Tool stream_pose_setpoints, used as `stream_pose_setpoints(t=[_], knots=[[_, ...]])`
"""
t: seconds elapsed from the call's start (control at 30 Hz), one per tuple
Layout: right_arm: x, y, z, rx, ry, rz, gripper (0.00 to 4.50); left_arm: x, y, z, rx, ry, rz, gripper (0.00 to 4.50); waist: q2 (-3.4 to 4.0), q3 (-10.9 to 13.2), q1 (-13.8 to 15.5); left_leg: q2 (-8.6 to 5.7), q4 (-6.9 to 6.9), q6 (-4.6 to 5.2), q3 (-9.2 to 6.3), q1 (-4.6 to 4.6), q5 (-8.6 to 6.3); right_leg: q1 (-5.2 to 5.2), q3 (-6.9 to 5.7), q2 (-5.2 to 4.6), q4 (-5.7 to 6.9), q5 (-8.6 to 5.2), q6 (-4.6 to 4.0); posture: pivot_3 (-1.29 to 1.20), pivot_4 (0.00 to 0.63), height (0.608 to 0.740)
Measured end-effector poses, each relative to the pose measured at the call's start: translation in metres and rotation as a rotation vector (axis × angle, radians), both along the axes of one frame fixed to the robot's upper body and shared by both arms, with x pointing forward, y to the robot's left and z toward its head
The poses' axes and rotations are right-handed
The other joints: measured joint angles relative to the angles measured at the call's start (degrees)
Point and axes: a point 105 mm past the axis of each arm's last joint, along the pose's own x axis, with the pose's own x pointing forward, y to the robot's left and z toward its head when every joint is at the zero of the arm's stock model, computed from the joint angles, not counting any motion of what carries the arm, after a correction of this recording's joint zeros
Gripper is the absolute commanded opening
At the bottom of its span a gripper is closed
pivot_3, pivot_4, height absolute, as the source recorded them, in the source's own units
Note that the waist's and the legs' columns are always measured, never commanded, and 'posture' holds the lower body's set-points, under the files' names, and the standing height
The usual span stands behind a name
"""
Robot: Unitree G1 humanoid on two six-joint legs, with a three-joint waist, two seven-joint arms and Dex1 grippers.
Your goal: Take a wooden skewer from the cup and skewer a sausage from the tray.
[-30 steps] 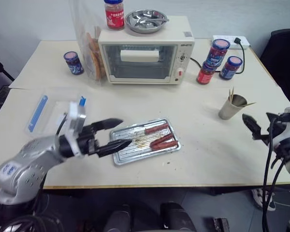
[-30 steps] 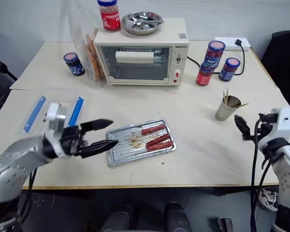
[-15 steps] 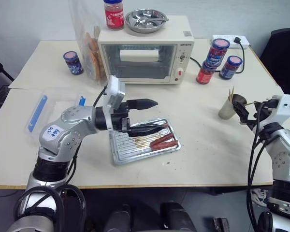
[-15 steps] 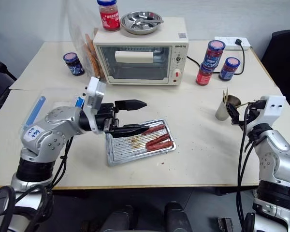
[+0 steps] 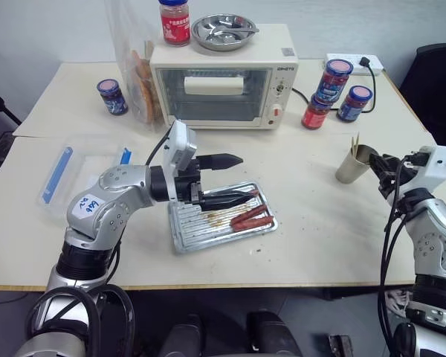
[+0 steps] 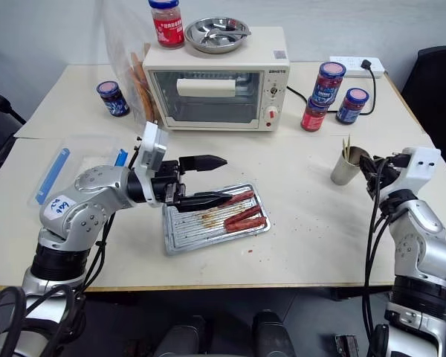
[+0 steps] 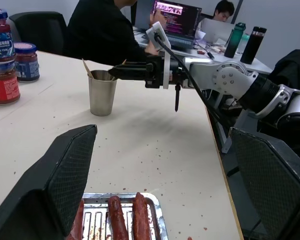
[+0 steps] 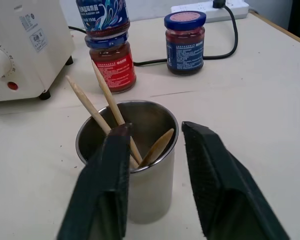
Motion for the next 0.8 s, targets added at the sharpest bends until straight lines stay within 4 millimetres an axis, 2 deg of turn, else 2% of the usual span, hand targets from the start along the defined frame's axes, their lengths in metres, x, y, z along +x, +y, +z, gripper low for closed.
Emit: stream_pose_setpoints(t=[0.07, 0.43, 0.5, 0.6, 0.73, 0.8], knots=[[0.000, 0.000, 0.000, 0.002, 0.001, -0.002, 0.35, 0.001, 0.000, -0.001, 0.005, -0.002, 0.004, 4.50, 0.00, 0.0, 0.0, 0.00, 0.00, 0.00, 0.00, 0.00, 0.00, 0.00, 0.00, 0.00, 0.00, 0.00, 0.00, 0.00, 0.150, 0.740], [0.001, -0.002, 0.006, -0.011, -0.004, -0.006, 0.35, 0.002, 0.000, -0.002, 0.014, -0.016, 0.007, 4.50, 0.04, 0.0, 0.0, -0.01, 0.00, 0.00, 0.00, -0.01, 0.00, 0.00, 0.01, -0.02, 0.00, 0.00, 0.00, 0.00, 0.150, 0.740], [-0.001, -0.001, 0.018, -0.034, -0.020, 0.002, 0.35, 0.003, 0.000, -0.003, 0.015, -0.014, 0.010, 4.50, 0.05, 0.0, 0.0, 0.00, 0.00, 0.00, 0.00, -0.01, 0.00, 0.00, 0.00, -0.01, 0.00, 0.00, 0.00, 0.00, 0.150, 0.740], [-0.012, 0.003, 0.050, -0.074, -0.044, 0.049, 0.35, 0.003, 0.002, -0.004, 0.022, -0.022, 0.010, 4.50, 0.08, 0.1, 0.1, 0.00, 0.00, 0.00, -0.01, -0.04, 0.00, -0.03, 0.00, -0.01, -0.01, 0.00, 0.00, 0.00, 0.150, 0.740], [-0.026, 0.010, 0.089, 0.009, -0.086, 0.134, 0.35, 0.004, 0.004, -0.005, 0.025, -0.031, 0.015, 4.50, 0.07, 0.1, 0.1, 0.01, 0.00, 0.01, -0.02, -0.05, 0.00, -0.01, 0.00, -0.02, -0.03, 0.00, 0.00, 0.00, 0.150, 0.740], [-0.030, 0.013, 0.097, 0.036, -0.093, 0.163, 0.35, 0.005, 0.007, -0.005, 0.022, -0.032, 0.023, 4.50, 0.07, 0.1, 0.1, 0.03, 0.00, 0.01, -0.04, -0.05, -0.01, -0.01, -0.01, -0.01, -0.03, 0.00, 0.00, 0.00, 0.150, 0.740]])
